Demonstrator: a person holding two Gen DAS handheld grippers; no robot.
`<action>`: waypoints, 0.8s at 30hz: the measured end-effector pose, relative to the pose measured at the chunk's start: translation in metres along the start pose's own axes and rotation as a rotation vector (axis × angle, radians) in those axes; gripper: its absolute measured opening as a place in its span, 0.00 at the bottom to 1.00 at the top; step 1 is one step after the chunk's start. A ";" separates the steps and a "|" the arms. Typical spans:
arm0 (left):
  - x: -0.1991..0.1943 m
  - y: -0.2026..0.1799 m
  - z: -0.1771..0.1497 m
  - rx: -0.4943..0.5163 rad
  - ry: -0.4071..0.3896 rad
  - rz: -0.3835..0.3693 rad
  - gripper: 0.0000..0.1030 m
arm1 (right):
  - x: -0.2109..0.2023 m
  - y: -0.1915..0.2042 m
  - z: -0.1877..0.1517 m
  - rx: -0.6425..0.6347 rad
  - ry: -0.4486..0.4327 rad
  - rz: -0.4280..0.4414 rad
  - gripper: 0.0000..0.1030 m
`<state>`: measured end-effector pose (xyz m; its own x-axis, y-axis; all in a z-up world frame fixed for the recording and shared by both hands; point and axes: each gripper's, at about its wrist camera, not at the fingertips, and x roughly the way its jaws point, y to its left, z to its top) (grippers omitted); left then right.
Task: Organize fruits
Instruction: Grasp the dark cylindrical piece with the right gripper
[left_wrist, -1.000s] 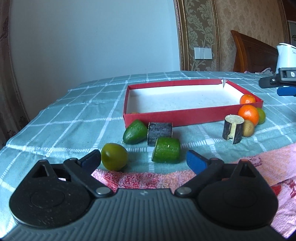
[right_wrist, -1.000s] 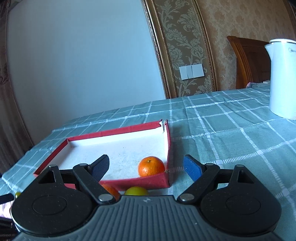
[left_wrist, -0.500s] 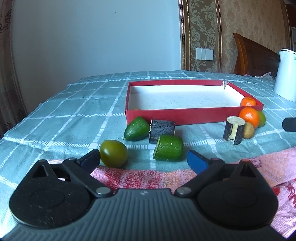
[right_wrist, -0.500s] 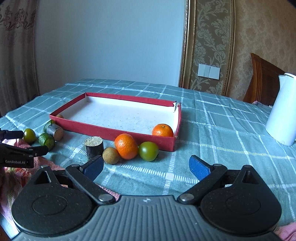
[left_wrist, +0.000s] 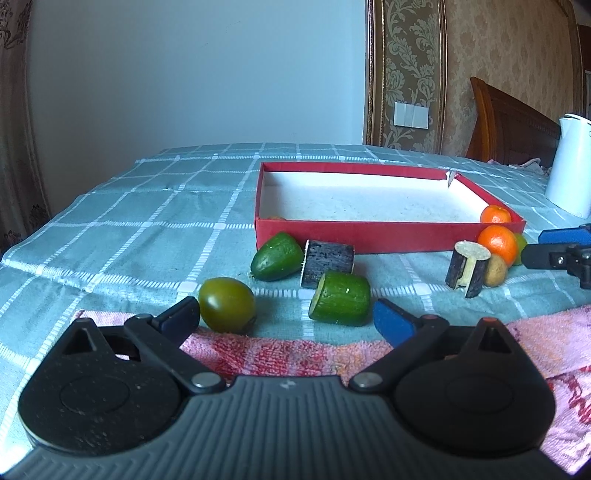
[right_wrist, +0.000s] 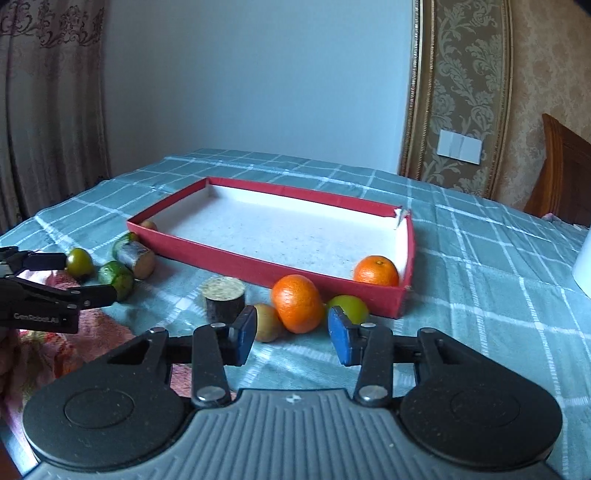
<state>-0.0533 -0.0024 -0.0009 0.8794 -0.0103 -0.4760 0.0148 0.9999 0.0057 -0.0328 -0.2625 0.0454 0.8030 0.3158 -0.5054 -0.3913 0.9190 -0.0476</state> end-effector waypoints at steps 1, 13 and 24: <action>0.000 0.000 0.000 -0.001 -0.001 -0.001 0.97 | 0.000 0.006 0.001 -0.012 -0.007 0.025 0.41; -0.001 0.002 -0.001 -0.016 -0.001 -0.009 0.97 | 0.037 0.036 0.015 -0.071 0.049 0.074 0.41; 0.003 0.008 0.001 -0.055 0.023 -0.014 0.99 | 0.047 0.051 0.011 -0.160 0.038 0.045 0.32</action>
<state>-0.0505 0.0054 -0.0016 0.8680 -0.0249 -0.4960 0.0003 0.9988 -0.0496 -0.0101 -0.1987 0.0292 0.7665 0.3441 -0.5423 -0.4959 0.8537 -0.1592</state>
